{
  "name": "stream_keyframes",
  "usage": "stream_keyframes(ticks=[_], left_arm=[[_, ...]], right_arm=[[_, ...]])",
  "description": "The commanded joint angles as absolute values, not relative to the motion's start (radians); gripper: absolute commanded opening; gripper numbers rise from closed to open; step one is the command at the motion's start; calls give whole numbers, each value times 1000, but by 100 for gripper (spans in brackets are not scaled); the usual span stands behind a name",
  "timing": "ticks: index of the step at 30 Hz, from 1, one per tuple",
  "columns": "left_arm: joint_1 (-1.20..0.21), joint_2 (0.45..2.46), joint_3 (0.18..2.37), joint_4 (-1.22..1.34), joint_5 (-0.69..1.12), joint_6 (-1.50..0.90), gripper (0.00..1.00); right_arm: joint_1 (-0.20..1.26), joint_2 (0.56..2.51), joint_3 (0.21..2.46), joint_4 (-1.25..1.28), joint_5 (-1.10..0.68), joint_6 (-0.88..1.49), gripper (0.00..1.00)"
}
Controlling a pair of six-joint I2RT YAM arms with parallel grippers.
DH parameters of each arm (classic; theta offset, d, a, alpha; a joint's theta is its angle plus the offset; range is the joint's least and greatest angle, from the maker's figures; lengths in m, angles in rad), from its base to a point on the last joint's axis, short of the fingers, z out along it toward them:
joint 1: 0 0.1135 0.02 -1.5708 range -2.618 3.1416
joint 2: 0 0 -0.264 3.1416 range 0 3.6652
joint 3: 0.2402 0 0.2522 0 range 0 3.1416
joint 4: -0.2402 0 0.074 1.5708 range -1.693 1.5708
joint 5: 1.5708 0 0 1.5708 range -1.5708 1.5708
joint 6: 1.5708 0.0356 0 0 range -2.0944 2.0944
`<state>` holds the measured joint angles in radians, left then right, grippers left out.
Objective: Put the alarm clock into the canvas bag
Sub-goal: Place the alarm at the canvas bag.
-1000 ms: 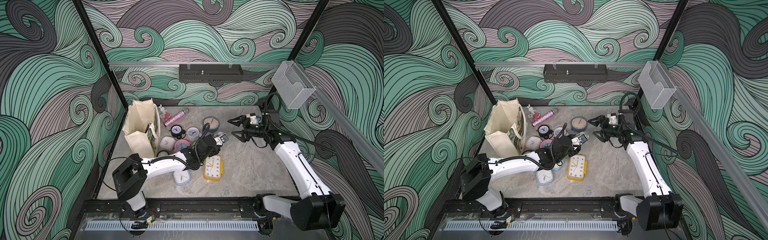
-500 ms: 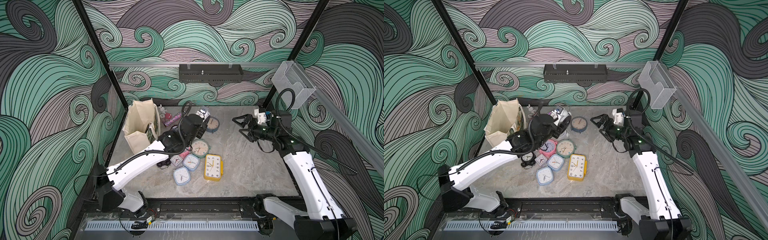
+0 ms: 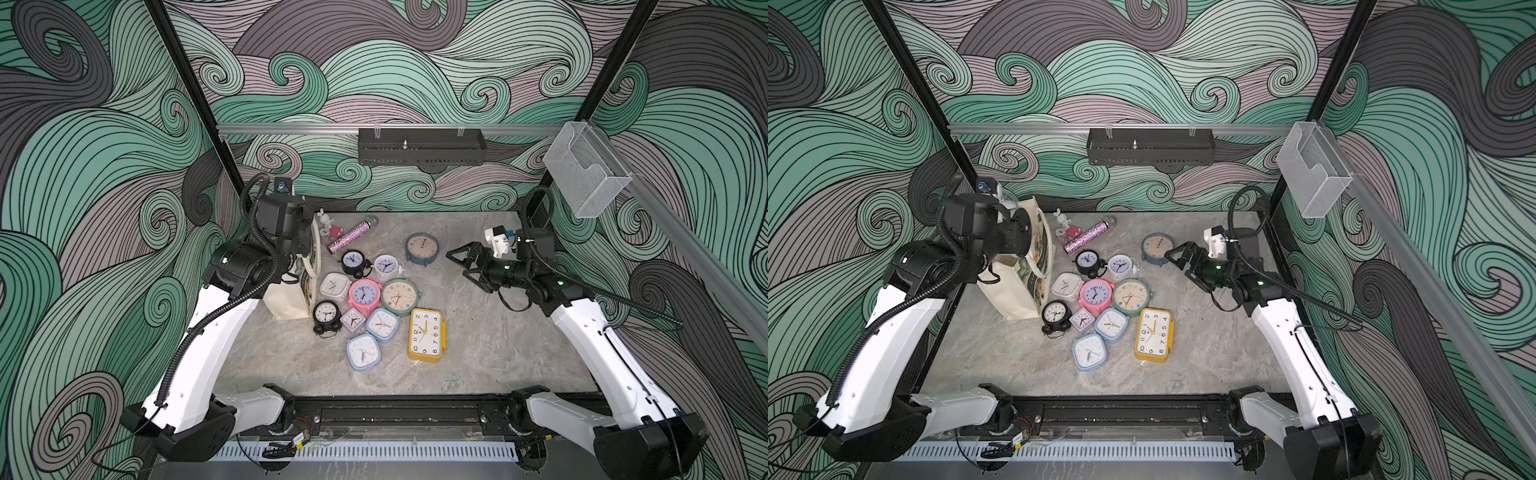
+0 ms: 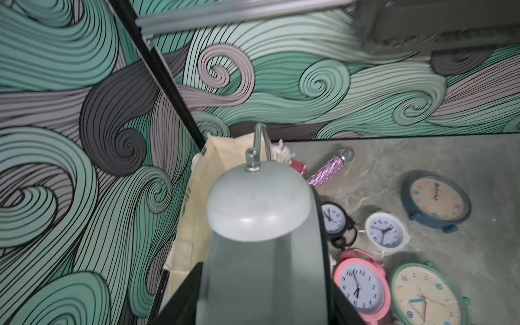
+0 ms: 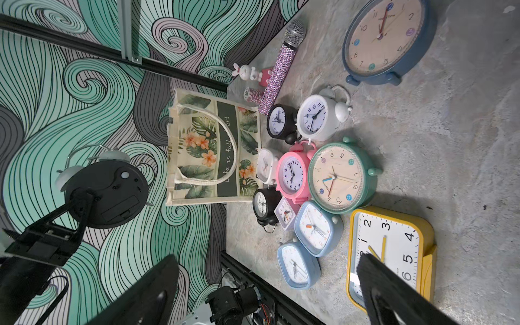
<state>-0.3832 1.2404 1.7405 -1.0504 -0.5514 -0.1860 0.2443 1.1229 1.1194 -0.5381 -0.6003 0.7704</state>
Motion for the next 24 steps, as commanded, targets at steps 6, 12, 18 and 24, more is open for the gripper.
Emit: stream_keyframes(ticks=[6,12,18,24], left_arm=[[-201,1302,1761,-1048,-481,-215,45],[-150,1364,1773,-1020,-451,-215,45],[-145,1382,1883,-1011,-421,-225,45],[-143,1416,1908,-1008,-463,-200,45]], right_arm=[[349,1124,1101,-501,-567,694,99],[359,1115,1069,-483,-600,684,99],[359,1118,1053,-463,-620,686,99],[360,1124,1040,-445,-627,694,99]])
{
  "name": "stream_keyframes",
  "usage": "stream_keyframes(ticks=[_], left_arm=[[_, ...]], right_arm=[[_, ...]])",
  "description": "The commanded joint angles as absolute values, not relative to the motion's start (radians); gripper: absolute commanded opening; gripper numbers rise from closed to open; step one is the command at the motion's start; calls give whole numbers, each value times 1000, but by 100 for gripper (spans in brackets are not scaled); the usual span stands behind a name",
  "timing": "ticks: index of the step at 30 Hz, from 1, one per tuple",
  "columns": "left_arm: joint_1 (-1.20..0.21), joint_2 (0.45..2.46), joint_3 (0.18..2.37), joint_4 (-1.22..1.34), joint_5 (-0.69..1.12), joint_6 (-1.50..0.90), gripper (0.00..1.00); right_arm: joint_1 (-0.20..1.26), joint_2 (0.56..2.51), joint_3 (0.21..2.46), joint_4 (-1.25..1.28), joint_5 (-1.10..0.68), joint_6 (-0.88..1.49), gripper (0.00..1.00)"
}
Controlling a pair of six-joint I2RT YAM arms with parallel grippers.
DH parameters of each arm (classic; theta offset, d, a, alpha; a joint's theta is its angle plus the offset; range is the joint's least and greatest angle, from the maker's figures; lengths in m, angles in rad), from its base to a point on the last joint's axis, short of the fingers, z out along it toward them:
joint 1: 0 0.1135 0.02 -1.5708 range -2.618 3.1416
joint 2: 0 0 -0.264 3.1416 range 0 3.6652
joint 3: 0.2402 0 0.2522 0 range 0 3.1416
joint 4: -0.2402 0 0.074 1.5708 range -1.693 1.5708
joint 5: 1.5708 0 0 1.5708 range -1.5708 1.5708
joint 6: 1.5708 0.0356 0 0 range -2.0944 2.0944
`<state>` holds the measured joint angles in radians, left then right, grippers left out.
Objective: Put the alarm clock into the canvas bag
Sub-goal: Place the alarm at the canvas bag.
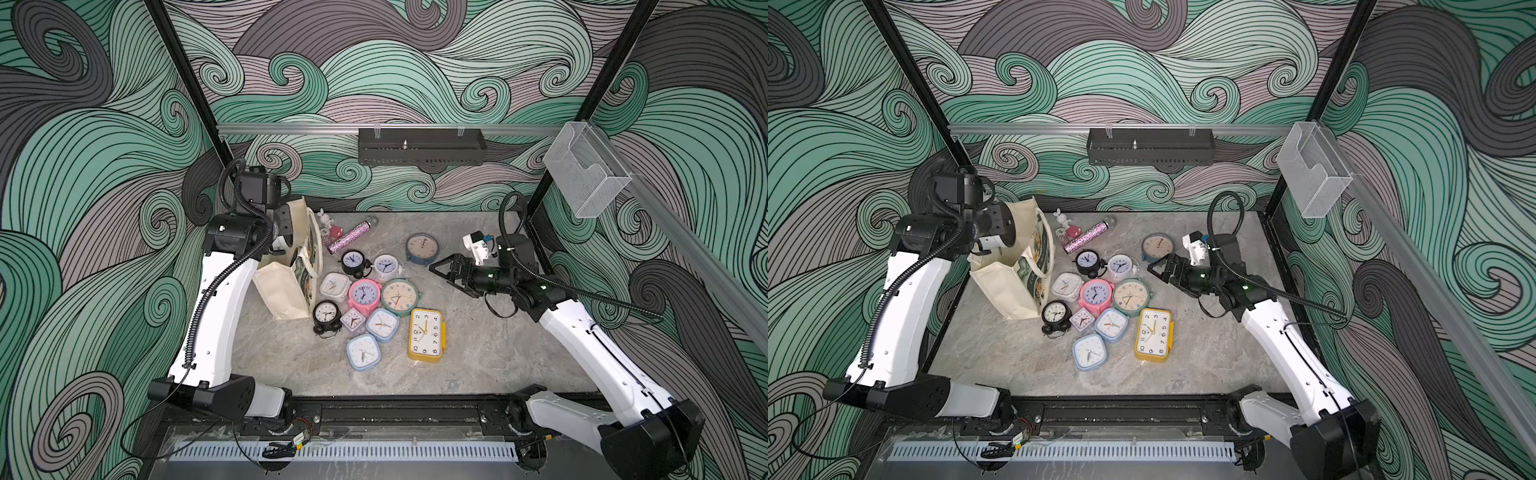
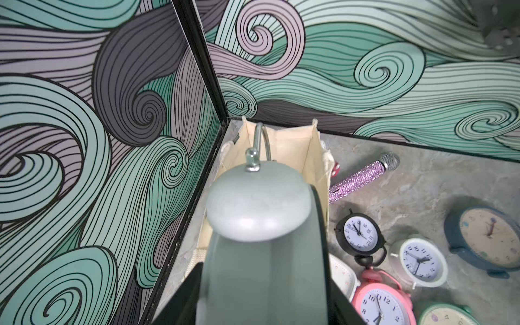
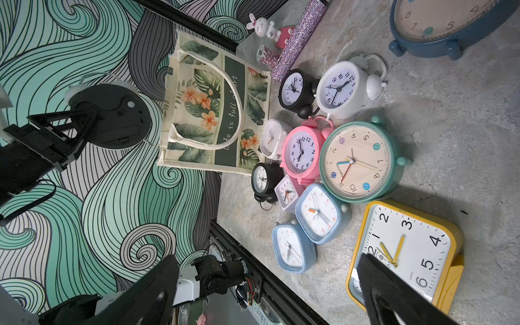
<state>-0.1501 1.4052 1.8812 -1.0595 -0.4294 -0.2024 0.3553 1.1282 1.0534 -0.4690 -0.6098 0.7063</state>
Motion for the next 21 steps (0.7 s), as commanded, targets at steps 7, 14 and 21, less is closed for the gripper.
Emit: stream_keyframes(ticks=[7,14,21], left_arm=[[-140,1456,1823,-946,-512,-176,45],[-134,1510,1759,-960,-525,-149,45],[-120,1542,1643,-965,-537,-140,45]], right_arm=[[362,1131,1041,-448,-638,669,100],[368,1135,1036,-456,-660,653,99],[376,1142,1023,-442,-679,656,99]])
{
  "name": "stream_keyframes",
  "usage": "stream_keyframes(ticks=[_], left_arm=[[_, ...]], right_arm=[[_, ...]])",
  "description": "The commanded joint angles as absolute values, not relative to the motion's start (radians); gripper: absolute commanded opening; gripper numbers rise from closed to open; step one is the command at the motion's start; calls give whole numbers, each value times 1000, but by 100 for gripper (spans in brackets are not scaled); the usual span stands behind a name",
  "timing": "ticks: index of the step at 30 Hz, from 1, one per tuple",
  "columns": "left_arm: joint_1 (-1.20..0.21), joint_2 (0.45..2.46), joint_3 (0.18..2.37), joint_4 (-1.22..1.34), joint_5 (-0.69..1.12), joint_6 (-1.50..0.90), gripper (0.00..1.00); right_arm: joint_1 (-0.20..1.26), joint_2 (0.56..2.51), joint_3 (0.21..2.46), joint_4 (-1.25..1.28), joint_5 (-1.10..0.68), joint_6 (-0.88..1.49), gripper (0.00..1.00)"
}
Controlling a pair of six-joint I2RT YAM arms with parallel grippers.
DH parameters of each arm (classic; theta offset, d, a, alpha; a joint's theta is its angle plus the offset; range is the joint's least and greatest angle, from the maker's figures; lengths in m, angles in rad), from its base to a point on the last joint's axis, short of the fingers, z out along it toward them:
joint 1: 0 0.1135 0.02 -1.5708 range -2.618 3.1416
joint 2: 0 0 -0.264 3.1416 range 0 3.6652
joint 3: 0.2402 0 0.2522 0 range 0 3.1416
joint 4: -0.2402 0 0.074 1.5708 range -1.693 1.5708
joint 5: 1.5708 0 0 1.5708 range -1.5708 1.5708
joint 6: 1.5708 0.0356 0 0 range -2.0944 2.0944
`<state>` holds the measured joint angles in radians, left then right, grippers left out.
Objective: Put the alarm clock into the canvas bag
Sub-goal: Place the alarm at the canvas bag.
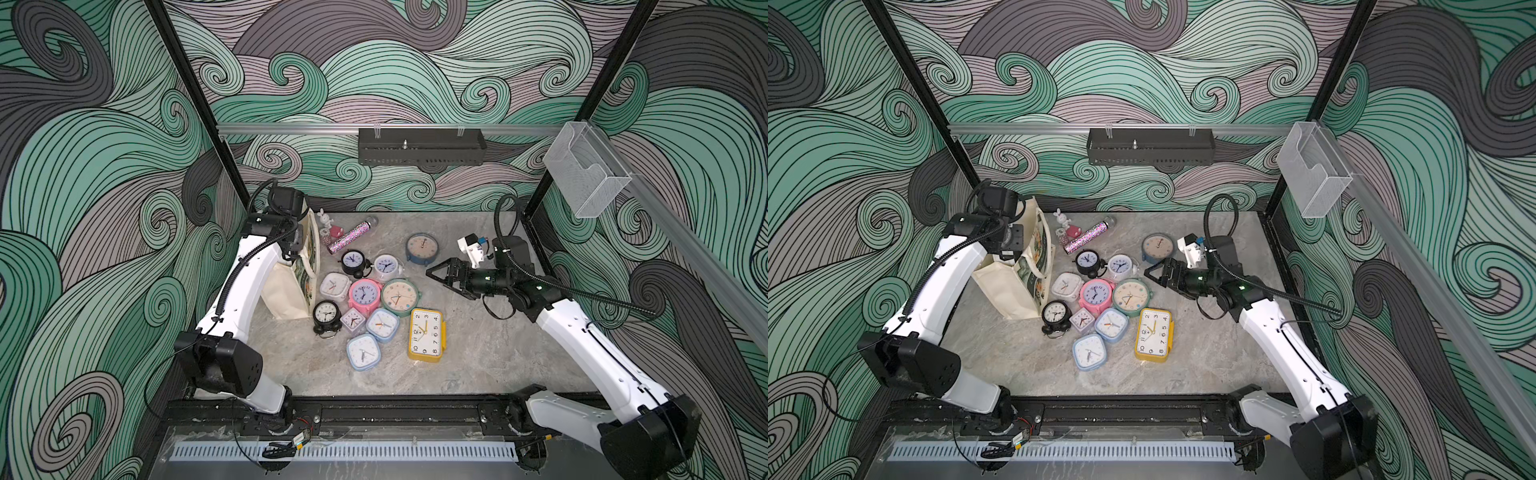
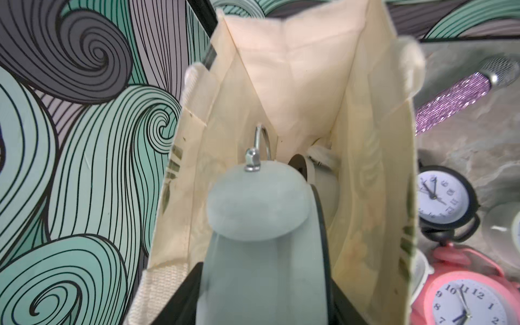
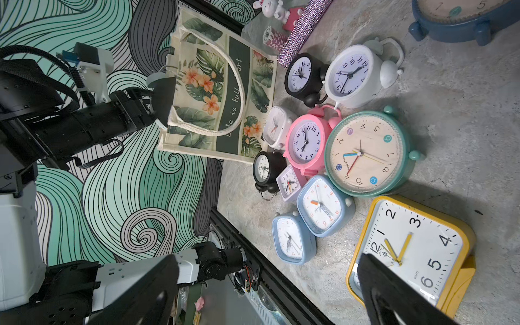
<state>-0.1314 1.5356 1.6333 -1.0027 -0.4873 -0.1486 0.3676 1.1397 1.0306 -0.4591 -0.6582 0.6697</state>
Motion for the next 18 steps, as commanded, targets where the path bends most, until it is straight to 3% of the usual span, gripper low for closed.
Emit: stream_keyframes(ticks=[1,8,18], left_arm=[[-119,1549,1633,-973,-542,-137,45],[-109,1571,1502,-975,-515,-175,45],[-103,1693,1510,-1000,-521,-205,50]], right_arm=[[377,1143,1021,-441,-681,657,100],[380,1136,1009,-450,-672,652,99],[382,1121,987,-443,-661,660,99]])
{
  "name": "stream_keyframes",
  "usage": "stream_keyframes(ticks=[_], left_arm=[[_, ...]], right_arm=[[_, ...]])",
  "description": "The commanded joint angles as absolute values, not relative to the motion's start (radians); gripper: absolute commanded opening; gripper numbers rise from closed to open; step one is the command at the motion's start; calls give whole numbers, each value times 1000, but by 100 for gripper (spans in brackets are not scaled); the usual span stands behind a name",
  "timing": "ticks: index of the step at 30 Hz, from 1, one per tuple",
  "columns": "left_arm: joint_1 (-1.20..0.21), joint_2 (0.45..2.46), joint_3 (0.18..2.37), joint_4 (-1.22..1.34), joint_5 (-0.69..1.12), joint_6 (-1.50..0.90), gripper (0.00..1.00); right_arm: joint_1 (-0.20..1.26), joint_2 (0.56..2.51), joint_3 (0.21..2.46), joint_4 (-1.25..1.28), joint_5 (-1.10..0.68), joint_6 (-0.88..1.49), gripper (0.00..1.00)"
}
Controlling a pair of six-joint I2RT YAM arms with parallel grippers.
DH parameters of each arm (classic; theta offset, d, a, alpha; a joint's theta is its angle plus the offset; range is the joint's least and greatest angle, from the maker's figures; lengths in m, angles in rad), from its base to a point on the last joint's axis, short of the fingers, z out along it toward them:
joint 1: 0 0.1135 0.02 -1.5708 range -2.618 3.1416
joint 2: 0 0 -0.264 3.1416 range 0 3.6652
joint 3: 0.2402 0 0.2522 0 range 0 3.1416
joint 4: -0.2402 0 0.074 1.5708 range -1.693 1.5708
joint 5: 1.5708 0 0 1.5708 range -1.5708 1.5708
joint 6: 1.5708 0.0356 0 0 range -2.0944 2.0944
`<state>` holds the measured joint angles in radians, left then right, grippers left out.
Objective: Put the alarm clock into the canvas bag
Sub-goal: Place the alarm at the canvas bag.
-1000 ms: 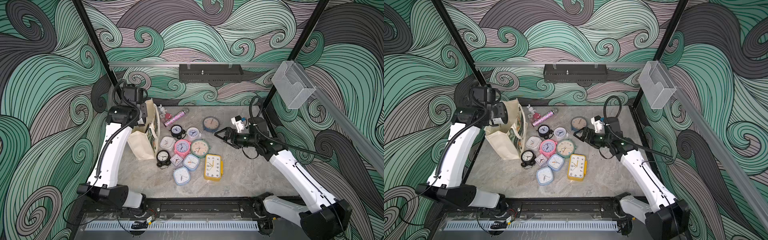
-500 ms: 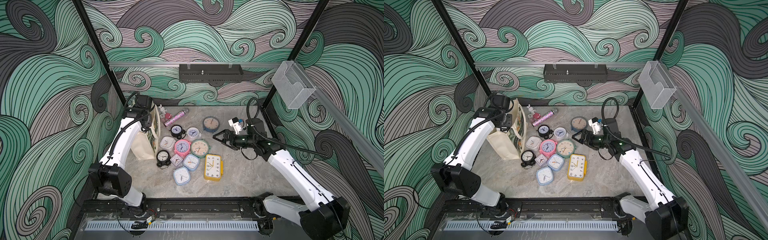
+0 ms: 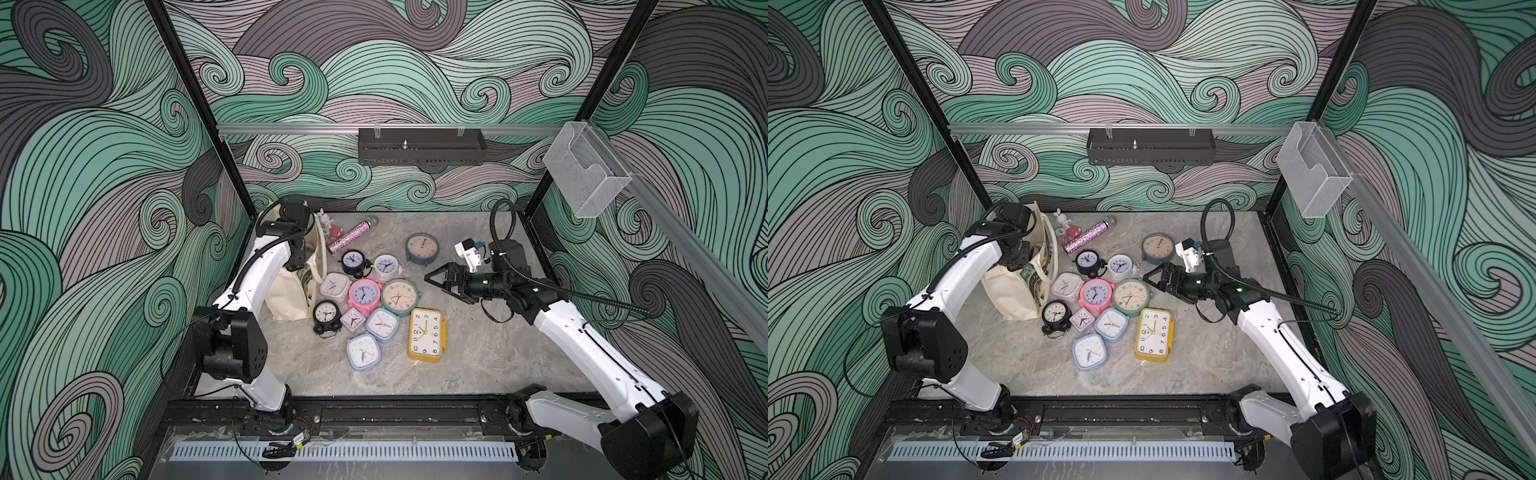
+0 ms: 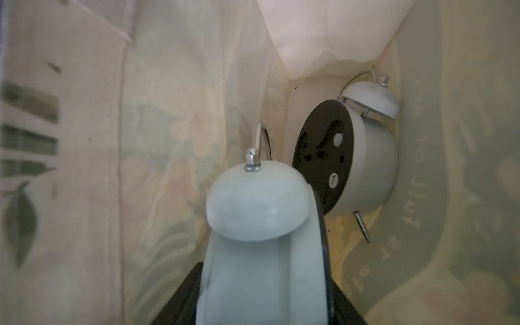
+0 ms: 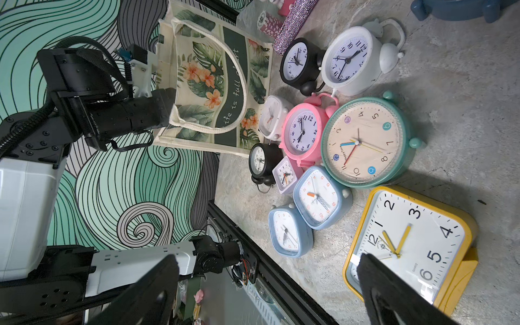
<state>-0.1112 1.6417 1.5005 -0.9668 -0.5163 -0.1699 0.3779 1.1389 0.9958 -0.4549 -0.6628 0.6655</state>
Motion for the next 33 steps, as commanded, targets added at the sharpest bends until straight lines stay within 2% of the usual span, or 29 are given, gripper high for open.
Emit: stream_keyframes(ticks=[1,5,17,22,24,33], left_arm=[[-102,1713,1521,-1016,-513,-210,51],[-101,1771,1563,-1083,-507,-245,56],[-97,1752,1540,-1083,-498,-254,66],[-97,1719,1557,-1105,-482,-272,82],[-97,1697,1572,-1115,-464,-278,98],[-98,1598,1626,-1129,-366,-290,99]], right_arm=[[382,1121,987,-442,-660,660,99],[382,1126,986,-440,-659,660,99],[383,1149,992,-476,-609,631,99],[383,1159,994,-512,-563,607,99],[383,1164,994,-525,-546,597,99],[382,1187,988,-605,-443,566,99]])
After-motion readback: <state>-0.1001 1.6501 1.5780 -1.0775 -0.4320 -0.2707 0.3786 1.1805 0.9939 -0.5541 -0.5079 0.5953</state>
